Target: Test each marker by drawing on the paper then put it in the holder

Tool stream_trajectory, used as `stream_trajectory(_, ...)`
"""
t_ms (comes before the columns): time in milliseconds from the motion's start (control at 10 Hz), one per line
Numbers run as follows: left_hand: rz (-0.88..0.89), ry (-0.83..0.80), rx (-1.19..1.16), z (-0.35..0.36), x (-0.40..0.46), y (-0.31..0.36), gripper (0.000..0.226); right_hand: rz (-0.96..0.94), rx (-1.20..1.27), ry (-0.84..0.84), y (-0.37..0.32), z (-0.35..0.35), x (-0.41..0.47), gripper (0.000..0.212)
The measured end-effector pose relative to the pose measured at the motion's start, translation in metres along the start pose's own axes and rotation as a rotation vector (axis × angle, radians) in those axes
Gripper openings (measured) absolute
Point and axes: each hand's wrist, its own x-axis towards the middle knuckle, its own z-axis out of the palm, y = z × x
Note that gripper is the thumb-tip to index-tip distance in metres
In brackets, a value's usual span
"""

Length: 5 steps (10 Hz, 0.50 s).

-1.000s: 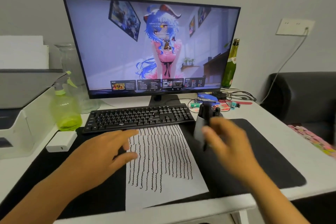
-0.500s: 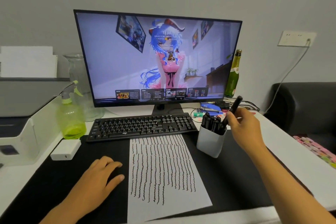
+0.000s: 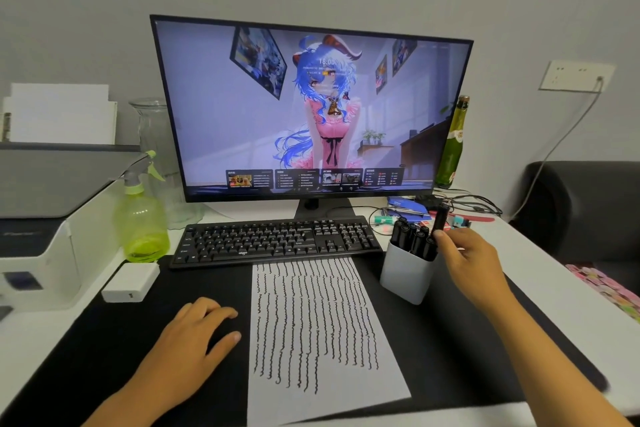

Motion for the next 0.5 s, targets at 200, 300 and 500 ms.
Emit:
stream_trajectory(200, 0.005, 0.005, -0.005, -0.001, 0.0, 0.0, 0.049, 0.03, -0.21, -0.121, 0.015, 0.003, -0.004, 0.033)
stream_trajectory(300, 0.009, 0.005, 0.007, -0.001, -0.001, 0.001, 0.048, 0.021, -0.243, -0.117, 0.016, 0.003, -0.01, 0.042)
stream_trajectory(500, -0.008, 0.0, 0.007, 0.001, 0.001, -0.002, 0.048, 0.064, -0.153, -0.021, 0.009, 0.005, -0.019, 0.043)
